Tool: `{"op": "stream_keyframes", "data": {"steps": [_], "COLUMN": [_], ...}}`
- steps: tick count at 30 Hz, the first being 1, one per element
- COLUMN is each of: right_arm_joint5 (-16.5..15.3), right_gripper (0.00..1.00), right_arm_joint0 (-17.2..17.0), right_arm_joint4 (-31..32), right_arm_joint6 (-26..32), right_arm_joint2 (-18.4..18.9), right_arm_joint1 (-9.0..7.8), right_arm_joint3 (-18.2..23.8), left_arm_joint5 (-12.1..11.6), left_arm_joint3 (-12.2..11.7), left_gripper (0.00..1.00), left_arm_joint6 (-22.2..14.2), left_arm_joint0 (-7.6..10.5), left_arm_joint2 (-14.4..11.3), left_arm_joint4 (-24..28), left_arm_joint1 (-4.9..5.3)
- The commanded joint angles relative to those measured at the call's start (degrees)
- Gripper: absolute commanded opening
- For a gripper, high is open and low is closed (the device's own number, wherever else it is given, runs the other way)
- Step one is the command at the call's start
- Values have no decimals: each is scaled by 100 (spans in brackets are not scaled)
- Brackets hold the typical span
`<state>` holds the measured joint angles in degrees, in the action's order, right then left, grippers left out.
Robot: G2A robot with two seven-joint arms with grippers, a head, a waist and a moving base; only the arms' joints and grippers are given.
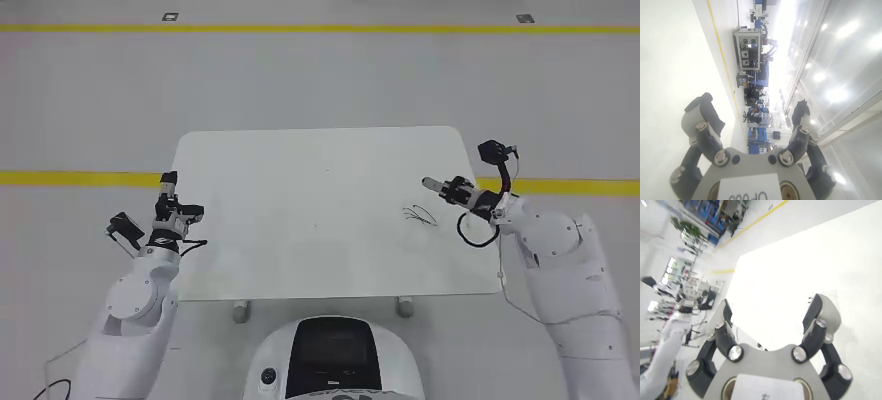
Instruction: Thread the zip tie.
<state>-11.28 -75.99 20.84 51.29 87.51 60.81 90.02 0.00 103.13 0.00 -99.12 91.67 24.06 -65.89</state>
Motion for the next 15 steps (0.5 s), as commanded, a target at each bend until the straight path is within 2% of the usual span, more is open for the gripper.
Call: {"op": "stream_keyframes", "data": {"steps": [1,14,15], "right_arm_joint5": [-73,-73,-127], "right_gripper": [100,100,100], "right_arm_joint0": [154,154,195], "right_arm_joint4": [104,104,246], "right_arm_joint6": [57,57,63], "right_arm_joint2": [-49,-49,-17], "right_arm_joint1": [-7,-7,-21], "right_arm_joint3": [-195,-195,-145], "left_arm_joint5": [0,0,0], "left_arm_joint3": [0,0,0], "left_gripper": [100,100,100], "left_arm_joint6": [0,0,0], "left_arm_joint0": [0,0,0], "left_arm_joint2": [0,0,0], "left_arm_joint4": [0,0,0], "left_arm_joint1": [0,0,0]}}
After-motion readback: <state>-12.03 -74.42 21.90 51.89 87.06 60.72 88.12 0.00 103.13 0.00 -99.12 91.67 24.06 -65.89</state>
